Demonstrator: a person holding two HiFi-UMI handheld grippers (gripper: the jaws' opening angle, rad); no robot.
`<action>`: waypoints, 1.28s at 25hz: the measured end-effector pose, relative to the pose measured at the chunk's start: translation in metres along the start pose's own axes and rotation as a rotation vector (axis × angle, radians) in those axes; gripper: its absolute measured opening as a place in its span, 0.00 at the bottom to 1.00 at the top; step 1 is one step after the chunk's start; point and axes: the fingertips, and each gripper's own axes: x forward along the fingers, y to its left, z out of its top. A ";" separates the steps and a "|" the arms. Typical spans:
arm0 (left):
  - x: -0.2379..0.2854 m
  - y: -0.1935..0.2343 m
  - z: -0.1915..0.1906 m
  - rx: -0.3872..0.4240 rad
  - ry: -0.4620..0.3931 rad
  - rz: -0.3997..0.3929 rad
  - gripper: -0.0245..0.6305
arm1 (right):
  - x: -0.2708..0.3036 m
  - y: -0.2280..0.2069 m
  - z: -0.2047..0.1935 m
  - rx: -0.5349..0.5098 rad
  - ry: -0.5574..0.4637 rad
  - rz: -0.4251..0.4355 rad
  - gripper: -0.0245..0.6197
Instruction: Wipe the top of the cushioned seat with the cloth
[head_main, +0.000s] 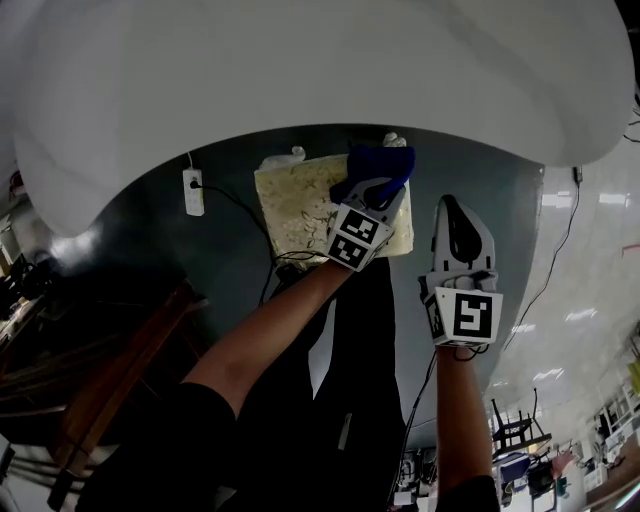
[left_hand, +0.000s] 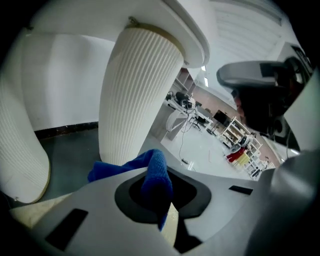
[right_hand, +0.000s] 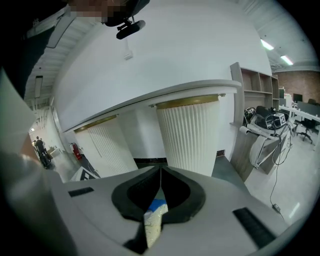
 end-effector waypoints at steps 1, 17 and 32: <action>-0.012 -0.002 0.007 -0.013 -0.035 0.003 0.10 | -0.004 0.004 0.002 -0.005 0.000 -0.003 0.10; -0.252 0.068 -0.020 -0.238 -0.237 0.328 0.10 | 0.005 0.151 0.060 -0.200 -0.015 0.223 0.10; -0.309 0.120 -0.134 -0.353 -0.178 0.444 0.10 | 0.015 0.270 0.015 -0.300 0.038 0.378 0.10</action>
